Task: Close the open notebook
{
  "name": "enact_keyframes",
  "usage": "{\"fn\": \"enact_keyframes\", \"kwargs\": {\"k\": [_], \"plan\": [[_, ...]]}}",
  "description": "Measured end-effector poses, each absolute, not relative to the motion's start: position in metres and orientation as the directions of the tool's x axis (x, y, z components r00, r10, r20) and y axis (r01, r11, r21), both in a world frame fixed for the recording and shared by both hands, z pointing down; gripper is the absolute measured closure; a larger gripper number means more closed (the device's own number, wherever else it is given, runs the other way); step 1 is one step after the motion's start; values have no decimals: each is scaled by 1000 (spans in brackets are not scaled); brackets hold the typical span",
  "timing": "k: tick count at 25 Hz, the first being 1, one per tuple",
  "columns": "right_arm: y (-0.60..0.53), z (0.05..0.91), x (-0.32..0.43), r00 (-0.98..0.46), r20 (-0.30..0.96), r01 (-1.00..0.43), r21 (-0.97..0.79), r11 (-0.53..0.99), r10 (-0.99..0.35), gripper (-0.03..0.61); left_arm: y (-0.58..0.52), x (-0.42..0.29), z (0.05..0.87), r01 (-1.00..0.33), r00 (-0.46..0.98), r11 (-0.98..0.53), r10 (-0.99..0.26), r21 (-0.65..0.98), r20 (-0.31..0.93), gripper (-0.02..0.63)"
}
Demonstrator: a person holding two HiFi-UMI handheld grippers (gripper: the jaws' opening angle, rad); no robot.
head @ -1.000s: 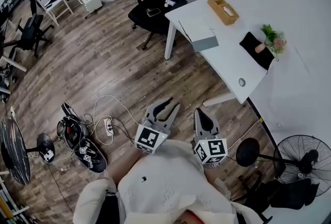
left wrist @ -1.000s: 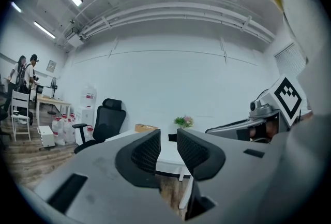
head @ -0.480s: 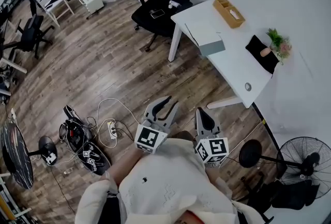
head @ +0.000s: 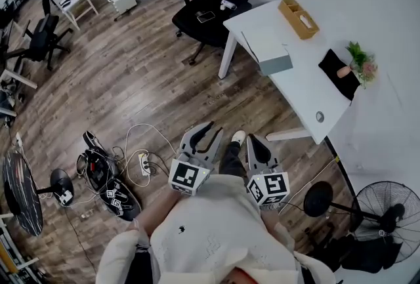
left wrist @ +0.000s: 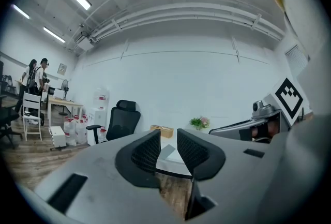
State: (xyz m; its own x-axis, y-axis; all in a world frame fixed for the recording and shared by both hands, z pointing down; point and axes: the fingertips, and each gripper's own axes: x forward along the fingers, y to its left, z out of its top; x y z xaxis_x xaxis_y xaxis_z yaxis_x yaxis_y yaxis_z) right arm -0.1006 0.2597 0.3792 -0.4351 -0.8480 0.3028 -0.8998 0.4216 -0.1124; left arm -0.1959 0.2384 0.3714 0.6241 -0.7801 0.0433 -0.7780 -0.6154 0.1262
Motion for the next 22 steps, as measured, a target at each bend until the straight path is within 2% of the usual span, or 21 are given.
{"fn": "enact_keyframes", "kwargs": {"k": [22], "plan": [[131,376,-76,-558,302,-826,-112,552,-773,578,134,-172,380,-865,496,-484,-865,131,81,511]]}}
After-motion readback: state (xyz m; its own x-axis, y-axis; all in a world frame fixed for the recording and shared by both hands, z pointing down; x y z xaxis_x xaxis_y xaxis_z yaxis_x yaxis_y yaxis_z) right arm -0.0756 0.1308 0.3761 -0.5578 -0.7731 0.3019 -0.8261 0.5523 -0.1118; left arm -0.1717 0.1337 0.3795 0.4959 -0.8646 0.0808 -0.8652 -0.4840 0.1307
